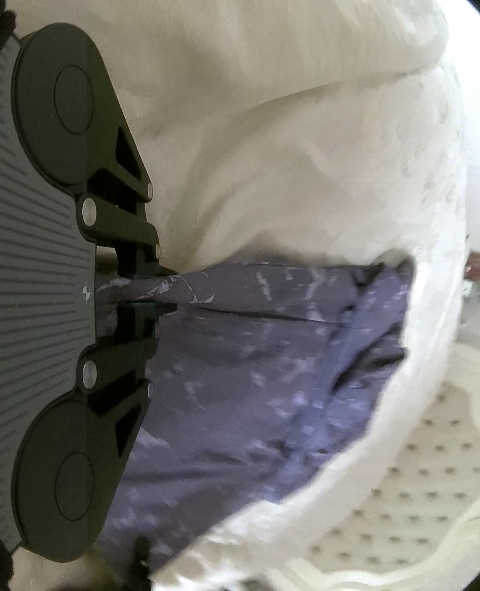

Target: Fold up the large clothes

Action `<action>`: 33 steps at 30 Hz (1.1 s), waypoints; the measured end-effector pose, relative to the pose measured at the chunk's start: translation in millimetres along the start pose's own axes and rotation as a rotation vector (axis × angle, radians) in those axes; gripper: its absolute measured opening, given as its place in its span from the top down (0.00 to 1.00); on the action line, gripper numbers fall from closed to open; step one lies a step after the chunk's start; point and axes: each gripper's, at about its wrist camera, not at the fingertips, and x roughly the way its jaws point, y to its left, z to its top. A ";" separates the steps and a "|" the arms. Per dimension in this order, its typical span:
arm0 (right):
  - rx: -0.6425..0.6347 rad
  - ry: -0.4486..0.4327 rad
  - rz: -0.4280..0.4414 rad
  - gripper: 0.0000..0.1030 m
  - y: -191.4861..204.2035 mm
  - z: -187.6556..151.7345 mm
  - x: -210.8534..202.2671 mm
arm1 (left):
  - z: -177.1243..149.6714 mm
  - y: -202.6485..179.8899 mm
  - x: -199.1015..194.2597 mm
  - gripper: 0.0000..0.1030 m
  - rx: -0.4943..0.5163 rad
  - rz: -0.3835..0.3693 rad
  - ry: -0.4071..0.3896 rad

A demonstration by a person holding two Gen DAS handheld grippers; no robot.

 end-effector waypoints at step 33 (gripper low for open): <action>0.007 -0.496 0.025 0.81 16.5 279.8 95.7 | 258.6 -39.9 111.8 0.94 -0.109 -0.057 -0.426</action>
